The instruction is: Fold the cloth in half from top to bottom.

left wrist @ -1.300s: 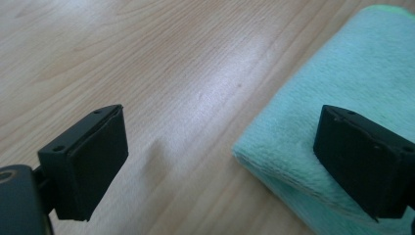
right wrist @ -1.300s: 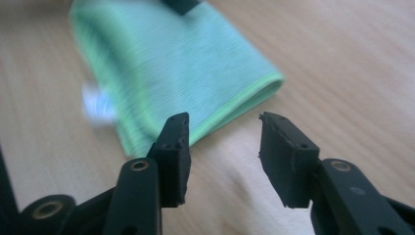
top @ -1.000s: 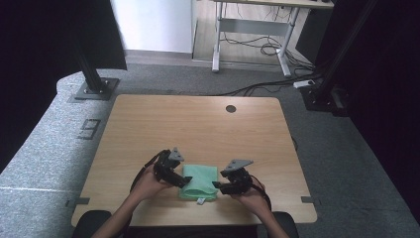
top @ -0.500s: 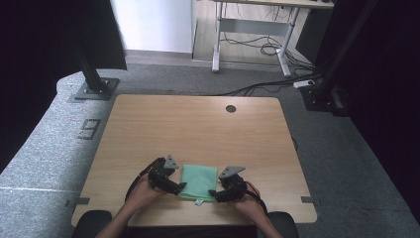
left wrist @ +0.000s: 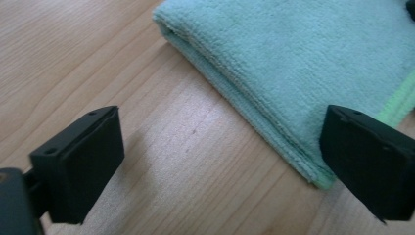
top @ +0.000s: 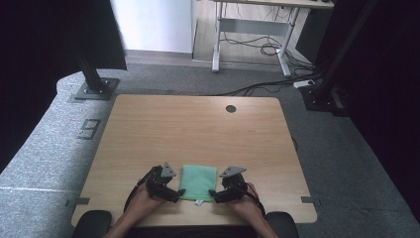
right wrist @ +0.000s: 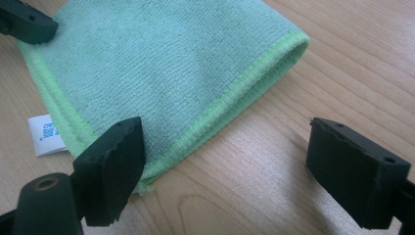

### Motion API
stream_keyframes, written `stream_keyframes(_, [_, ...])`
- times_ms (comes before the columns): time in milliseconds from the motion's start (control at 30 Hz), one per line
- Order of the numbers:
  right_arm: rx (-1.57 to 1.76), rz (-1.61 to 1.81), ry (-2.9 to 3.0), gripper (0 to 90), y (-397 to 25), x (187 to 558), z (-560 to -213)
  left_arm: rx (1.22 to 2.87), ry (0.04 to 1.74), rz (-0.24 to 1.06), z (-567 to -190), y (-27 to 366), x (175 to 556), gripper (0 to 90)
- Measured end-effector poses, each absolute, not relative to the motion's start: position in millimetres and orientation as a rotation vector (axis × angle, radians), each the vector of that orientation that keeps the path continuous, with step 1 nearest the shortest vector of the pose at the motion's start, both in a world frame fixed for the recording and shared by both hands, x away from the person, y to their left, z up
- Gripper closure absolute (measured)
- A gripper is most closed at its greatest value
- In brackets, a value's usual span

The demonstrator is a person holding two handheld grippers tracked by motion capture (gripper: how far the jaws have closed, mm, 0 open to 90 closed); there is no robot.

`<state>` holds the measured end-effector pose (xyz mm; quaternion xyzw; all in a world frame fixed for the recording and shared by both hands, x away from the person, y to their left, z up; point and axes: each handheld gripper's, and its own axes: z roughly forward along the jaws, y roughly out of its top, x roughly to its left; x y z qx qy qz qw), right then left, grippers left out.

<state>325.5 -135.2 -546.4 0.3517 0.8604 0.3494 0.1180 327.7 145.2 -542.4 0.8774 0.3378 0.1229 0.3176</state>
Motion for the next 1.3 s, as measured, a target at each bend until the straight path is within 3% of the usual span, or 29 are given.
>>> stream_keyframes(133, [1.024,1.025,2.507,14.2,-135.4,325.5,-547.2,2.28,0.914,0.282,-546.6,148.0,331.9,0.0])
stream_keyframes(1300, [1.162,0.993,2.376,10.6,-144.3,387.7,-549.7,2.221,1.0,0.335,-548.9,137.3,398.2,0.0])
